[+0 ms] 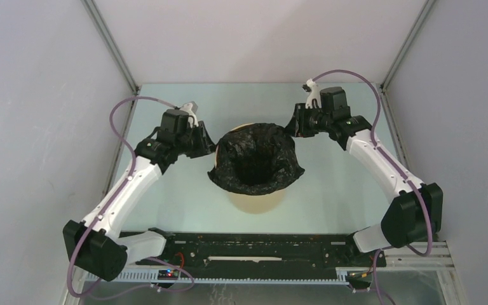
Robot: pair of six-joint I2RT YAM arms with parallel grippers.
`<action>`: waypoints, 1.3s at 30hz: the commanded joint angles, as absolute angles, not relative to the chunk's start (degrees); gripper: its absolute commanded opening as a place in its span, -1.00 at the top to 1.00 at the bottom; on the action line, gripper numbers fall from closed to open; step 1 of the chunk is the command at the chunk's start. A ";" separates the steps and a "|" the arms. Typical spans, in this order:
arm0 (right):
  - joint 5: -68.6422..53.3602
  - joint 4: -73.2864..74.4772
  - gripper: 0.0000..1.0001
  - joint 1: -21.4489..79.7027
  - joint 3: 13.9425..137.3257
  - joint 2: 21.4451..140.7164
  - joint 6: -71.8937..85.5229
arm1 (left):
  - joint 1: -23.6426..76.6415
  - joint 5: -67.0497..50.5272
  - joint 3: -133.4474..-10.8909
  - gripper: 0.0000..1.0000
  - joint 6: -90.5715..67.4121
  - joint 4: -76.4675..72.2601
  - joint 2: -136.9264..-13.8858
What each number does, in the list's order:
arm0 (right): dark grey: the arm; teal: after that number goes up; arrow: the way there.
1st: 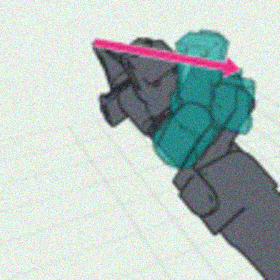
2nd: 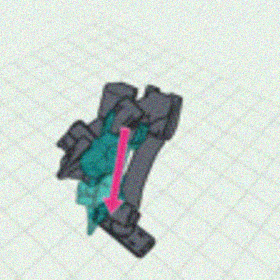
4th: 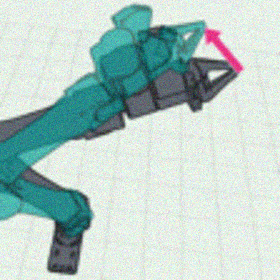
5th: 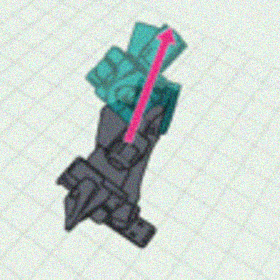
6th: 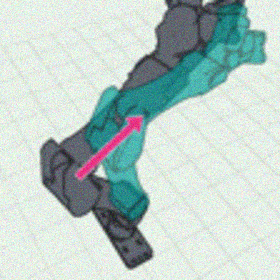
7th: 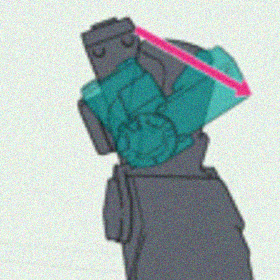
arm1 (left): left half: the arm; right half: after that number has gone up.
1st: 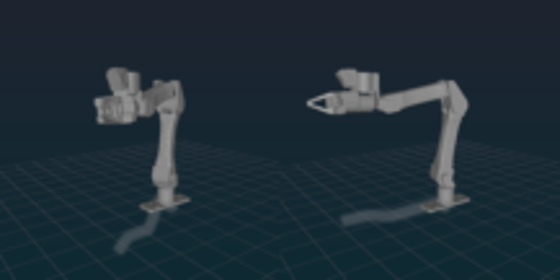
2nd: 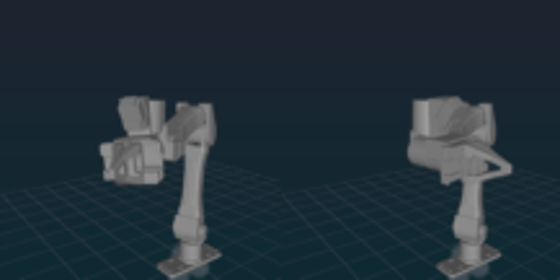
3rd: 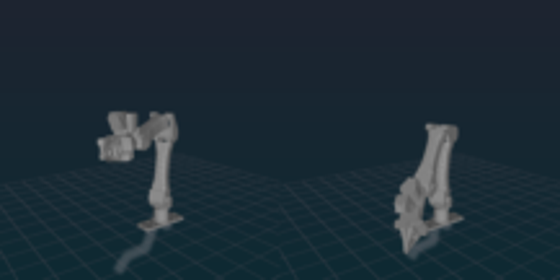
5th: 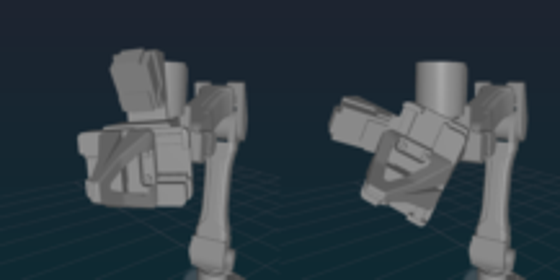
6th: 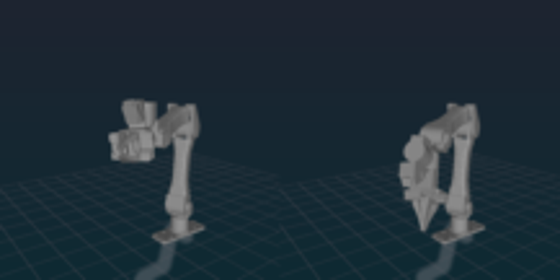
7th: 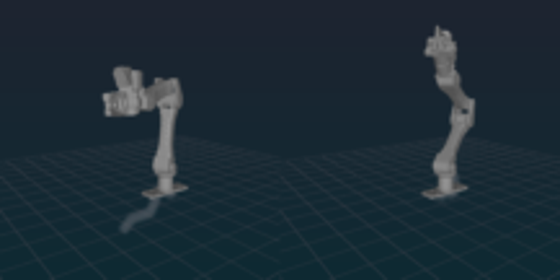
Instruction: Put the trash bags into the trash bin
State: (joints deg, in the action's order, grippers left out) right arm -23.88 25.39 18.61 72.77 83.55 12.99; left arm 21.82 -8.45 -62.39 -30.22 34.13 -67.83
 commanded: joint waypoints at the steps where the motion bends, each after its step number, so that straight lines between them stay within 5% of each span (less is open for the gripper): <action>1: -20.09 28.69 0.00 17.95 73.17 77.56 19.43 | 18.92 -2.65 -65.33 0.05 -27.98 43.62 -62.47; 4: -20.54 34.02 -0.31 14.86 73.53 74.09 21.32 | 16.27 -3.80 -67.79 -0.33 -28.86 45.66 -60.94; 8: -22.91 41.40 -0.74 11.46 73.49 70.79 20.61 | 14.59 -5.67 -68.85 -0.47 -31.46 48.96 -60.20; 13: -26.14 44.99 -0.80 8.19 69.41 66.00 22.85 | 11.94 -8.66 -64.54 -0.87 -36.59 50.11 -55.22; 17: -30.78 41.59 -0.78 4.99 63.62 64.21 26.00 | 10.70 -8.91 -61.66 -0.94 -41.16 51.18 -50.37; 21: -38.73 35.61 -0.72 4.61 59.30 66.37 29.96 | 10.55 -15.54 -50.68 -0.82 -49.51 46.45 -44.88; 27: -44.09 27.27 -0.58 4.70 55.07 69.82 34.74 | 10.60 -24.91 -33.49 -0.37 -62.65 28.05 -39.99; 33: -46.18 18.64 -0.43 6.79 49.71 72.11 40.86 | 10.84 -28.00 -30.45 -0.16 -61.46 22.29 -46.05; 39: -43.79 14.31 -0.19 9.74 47.64 72.53 44.99 | 12.83 -26.57 -30.87 0.41 -57.58 19.88 -53.06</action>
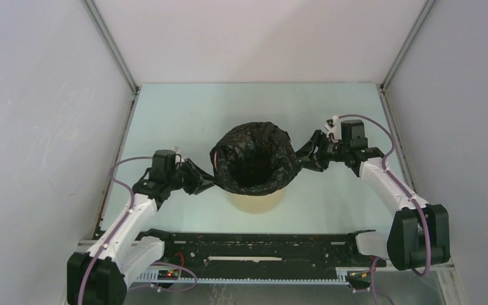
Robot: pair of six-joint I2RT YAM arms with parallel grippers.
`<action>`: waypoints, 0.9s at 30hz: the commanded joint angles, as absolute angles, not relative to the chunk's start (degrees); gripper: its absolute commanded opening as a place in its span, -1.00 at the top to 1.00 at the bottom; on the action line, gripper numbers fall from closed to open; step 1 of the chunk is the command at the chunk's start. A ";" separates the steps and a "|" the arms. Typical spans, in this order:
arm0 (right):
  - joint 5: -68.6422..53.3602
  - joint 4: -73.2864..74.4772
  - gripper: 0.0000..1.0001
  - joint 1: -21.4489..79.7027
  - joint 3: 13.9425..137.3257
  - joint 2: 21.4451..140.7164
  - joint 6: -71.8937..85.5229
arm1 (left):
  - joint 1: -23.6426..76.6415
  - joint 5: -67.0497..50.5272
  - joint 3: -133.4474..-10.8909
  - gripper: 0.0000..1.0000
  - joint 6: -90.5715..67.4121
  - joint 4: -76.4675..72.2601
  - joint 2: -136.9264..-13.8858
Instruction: Put the trash bags into the trash bin
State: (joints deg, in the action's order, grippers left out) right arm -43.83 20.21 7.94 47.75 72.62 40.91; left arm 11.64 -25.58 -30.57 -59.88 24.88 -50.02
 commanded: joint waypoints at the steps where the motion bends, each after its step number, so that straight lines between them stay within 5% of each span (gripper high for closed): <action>1: -43.35 14.31 -0.15 10.10 47.64 72.51 45.00 | 13.22 -26.40 -30.93 0.59 -57.04 19.70 -54.47; 14: -32.84 12.36 0.79 13.09 45.38 77.71 44.05 | 18.72 -19.84 -39.67 0.91 -50.55 28.88 -58.57; 27: -32.98 14.20 0.90 13.56 47.19 84.89 39.11 | 18.53 -14.83 -38.03 0.96 -46.21 27.47 -65.25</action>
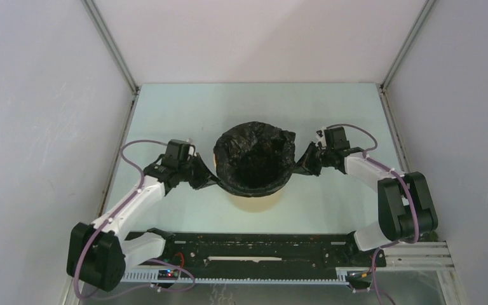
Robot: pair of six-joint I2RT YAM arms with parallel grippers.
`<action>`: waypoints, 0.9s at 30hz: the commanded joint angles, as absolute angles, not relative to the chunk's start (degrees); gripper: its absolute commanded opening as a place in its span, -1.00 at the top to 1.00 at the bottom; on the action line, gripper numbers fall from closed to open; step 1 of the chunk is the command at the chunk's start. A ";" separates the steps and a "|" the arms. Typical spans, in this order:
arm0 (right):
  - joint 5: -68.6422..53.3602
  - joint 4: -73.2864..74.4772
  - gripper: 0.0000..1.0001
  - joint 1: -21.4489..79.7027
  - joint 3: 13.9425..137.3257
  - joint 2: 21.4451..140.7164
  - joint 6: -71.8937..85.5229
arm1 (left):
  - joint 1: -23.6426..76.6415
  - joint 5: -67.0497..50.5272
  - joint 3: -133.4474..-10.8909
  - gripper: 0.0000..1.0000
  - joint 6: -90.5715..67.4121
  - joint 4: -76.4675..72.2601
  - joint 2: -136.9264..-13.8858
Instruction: Put the trash bags into the trash bin
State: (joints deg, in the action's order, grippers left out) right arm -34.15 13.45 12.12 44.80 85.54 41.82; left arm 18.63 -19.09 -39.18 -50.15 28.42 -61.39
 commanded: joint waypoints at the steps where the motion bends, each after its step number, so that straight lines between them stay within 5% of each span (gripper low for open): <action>1: -32.90 15.07 0.89 14.22 47.94 84.07 39.08 | 18.39 -14.95 -37.39 0.98 -45.96 26.82 -66.54; 8: -29.76 16.35 0.88 15.61 48.93 78.25 40.07 | 18.13 -15.56 -35.11 0.99 -46.12 23.16 -71.73; 24: -30.00 15.36 0.96 12.74 47.53 92.25 33.83 | 18.90 -17.65 -35.47 0.99 -47.61 24.29 -67.29; 27: -31.43 18.62 0.79 11.73 48.16 87.31 33.23 | 19.01 -18.60 -34.29 0.99 -47.14 22.65 -69.82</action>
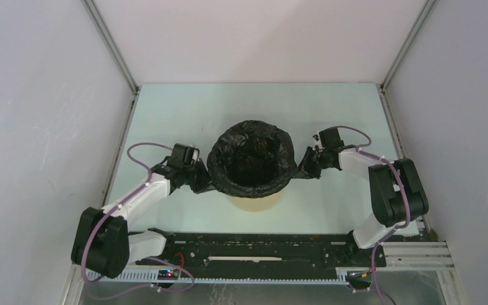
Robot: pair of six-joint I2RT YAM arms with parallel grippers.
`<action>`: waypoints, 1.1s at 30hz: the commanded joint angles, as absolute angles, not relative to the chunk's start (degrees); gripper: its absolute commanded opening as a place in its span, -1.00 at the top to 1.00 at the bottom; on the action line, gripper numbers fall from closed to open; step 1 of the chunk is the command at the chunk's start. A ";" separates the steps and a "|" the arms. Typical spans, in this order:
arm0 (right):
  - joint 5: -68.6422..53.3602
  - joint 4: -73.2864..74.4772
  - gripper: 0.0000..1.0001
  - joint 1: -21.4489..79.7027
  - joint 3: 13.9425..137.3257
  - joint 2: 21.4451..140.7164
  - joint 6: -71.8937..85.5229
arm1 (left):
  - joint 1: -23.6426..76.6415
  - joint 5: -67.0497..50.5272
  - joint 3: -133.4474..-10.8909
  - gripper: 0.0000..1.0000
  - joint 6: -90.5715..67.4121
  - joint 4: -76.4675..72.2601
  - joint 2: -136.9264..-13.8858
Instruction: Put the trash bags into the trash bin
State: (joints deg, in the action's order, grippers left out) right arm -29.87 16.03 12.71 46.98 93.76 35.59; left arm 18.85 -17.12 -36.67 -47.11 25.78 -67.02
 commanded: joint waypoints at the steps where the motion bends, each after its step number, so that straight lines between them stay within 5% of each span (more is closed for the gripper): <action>1: -32.70 19.73 0.63 10.86 48.17 85.26 32.91 | 18.99 -18.18 -34.21 0.99 -46.96 22.72 -69.68; 5: -41.56 25.88 -0.10 6.00 48.27 77.84 28.62 | 18.98 -17.08 -34.76 0.99 -46.12 22.94 -68.81; 9: -44.64 28.74 -0.40 3.96 48.22 72.78 26.07 | 18.98 -17.94 -36.55 0.98 -45.36 23.97 -69.99; 22: -57.50 8.19 -0.54 -2.12 40.02 57.82 35.55 | 19.03 -20.34 -37.79 0.97 -44.99 23.61 -71.17; 33: -69.52 -48.76 -0.63 1.78 36.85 77.74 73.49 | 18.99 -21.33 -37.61 0.96 -44.30 23.95 -70.33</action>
